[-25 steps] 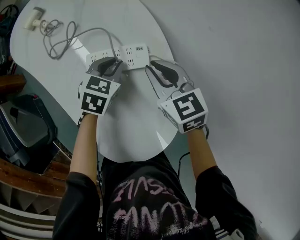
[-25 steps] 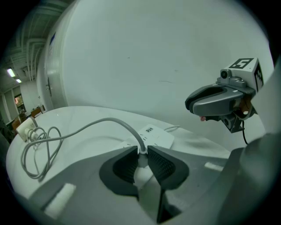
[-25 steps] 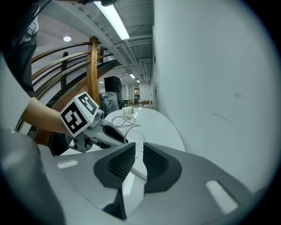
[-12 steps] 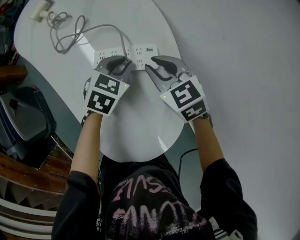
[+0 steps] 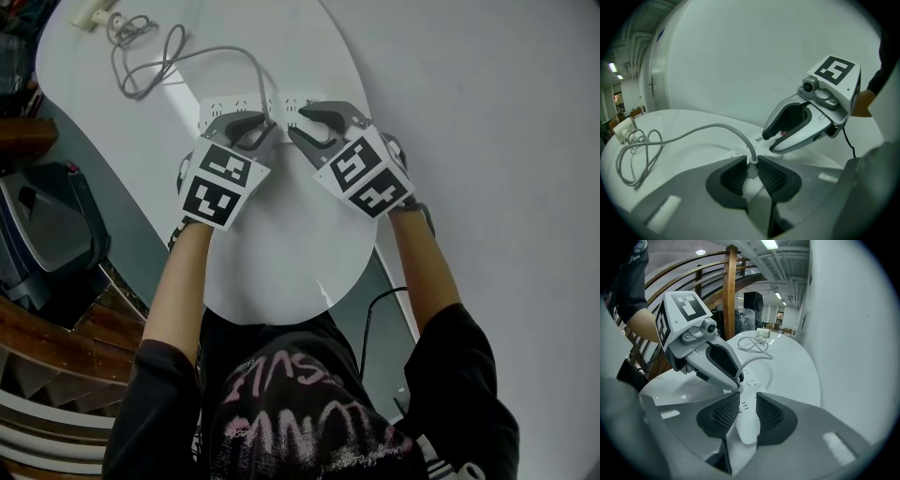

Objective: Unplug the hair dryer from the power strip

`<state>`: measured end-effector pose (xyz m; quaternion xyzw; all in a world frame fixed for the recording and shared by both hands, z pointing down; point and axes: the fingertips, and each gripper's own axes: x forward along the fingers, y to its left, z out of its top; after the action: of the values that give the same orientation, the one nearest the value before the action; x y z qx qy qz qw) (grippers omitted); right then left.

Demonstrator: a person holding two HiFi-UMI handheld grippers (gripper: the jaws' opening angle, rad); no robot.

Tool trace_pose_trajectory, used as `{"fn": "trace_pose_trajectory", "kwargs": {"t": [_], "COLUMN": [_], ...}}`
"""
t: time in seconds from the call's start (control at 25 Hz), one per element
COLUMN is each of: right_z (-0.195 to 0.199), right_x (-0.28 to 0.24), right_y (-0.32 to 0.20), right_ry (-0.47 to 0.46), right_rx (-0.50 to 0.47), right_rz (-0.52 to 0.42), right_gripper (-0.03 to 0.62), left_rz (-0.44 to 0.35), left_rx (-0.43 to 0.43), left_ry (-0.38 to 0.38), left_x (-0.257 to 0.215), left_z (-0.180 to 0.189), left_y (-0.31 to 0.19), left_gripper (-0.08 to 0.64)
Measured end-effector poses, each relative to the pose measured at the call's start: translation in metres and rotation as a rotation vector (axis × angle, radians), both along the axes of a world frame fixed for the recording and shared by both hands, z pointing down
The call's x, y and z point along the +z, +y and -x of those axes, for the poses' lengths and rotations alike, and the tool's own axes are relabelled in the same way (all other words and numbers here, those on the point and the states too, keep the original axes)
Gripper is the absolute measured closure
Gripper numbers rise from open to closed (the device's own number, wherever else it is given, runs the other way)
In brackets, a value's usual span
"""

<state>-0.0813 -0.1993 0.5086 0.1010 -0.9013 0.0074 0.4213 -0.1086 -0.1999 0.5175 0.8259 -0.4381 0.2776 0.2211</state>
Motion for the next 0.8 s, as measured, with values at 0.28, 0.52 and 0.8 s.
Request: {"fn": "trace_pose_trajectory", "kwargs": {"t": [0.28,0.52,0.8], "right_z": [0.004,0.005,0.007], "right_x": [0.019,0.029,0.035], "right_y": [0.000,0.001,0.001], "right_ry": [0.135,0.194,0.222], "right_rx": [-0.158,-0.222,-0.303], "right_rz": [-0.050,-0.039,0.076], "right_gripper": [0.449,0.451,0.458], "left_rz": [0.010,0.014,0.013], "left_rx": [0.020,0.021,0.042], "left_ry": [0.007,0.008,-0.004], "left_x": [0.001,0.000,0.002], "left_z": [0.000,0.000,-0.001], "left_y": [-0.001,0.000,0.000], "left_gripper": [0.479,0.479,0.479]}}
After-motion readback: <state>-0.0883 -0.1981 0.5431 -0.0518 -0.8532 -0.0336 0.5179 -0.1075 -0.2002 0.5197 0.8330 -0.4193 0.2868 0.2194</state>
